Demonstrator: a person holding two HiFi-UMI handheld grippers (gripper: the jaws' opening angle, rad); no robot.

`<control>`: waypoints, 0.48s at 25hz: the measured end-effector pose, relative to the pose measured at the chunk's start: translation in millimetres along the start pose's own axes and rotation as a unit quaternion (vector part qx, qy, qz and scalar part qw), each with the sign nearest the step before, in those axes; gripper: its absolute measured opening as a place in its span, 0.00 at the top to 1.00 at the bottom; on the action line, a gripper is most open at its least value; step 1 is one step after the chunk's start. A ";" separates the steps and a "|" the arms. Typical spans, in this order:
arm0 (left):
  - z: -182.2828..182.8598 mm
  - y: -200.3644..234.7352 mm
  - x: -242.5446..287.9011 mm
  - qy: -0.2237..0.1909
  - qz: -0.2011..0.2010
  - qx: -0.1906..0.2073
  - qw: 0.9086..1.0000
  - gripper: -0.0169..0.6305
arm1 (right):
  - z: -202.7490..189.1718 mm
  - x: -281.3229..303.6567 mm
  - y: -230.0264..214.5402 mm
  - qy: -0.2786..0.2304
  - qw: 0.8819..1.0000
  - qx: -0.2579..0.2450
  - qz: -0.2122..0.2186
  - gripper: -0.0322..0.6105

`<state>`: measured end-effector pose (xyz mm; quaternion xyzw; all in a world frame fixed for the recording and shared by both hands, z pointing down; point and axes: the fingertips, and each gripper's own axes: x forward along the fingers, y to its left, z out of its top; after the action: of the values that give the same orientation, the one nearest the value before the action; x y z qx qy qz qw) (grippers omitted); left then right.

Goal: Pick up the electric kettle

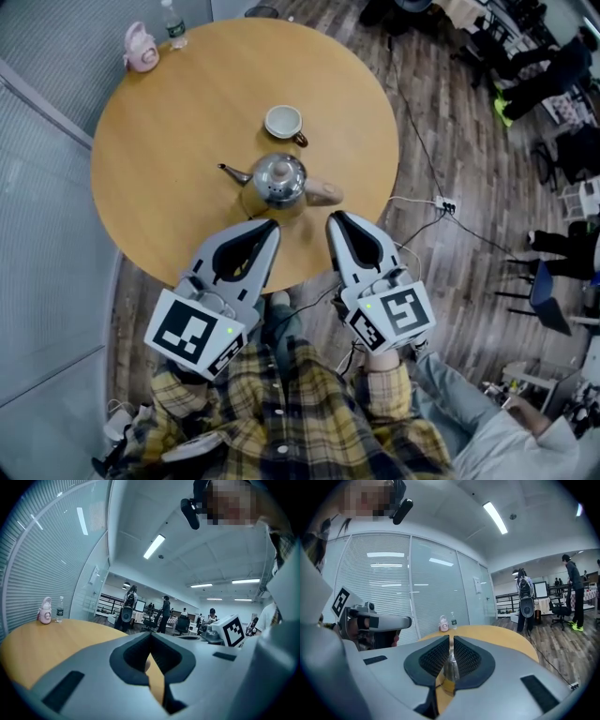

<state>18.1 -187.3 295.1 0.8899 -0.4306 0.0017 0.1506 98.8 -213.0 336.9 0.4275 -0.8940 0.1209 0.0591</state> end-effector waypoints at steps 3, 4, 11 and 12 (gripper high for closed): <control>-6.6 7.0 2.5 0.002 0.004 -0.001 1.000 0.97 | -9.5 7.1 -7.0 0.005 1.000 -0.005 -0.009 0.90; -9.0 9.1 3.3 0.003 0.004 -0.002 1.000 0.97 | -12.6 9.3 -9.5 0.007 1.000 -0.006 -0.013 0.90; -24.1 23.3 9.9 0.009 0.005 -0.008 1.000 0.97 | -33.2 23.1 -23.5 0.018 0.999 -0.010 -0.036 0.87; -25.0 23.9 10.4 0.008 0.005 -0.008 1.000 0.97 | -36.2 24.0 -24.8 0.021 0.999 -0.010 -0.037 0.83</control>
<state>9.4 -202.5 326.8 0.8864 -0.4340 0.0065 0.1609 103.0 -236.4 380.9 0.4566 -0.8774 0.1186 0.0871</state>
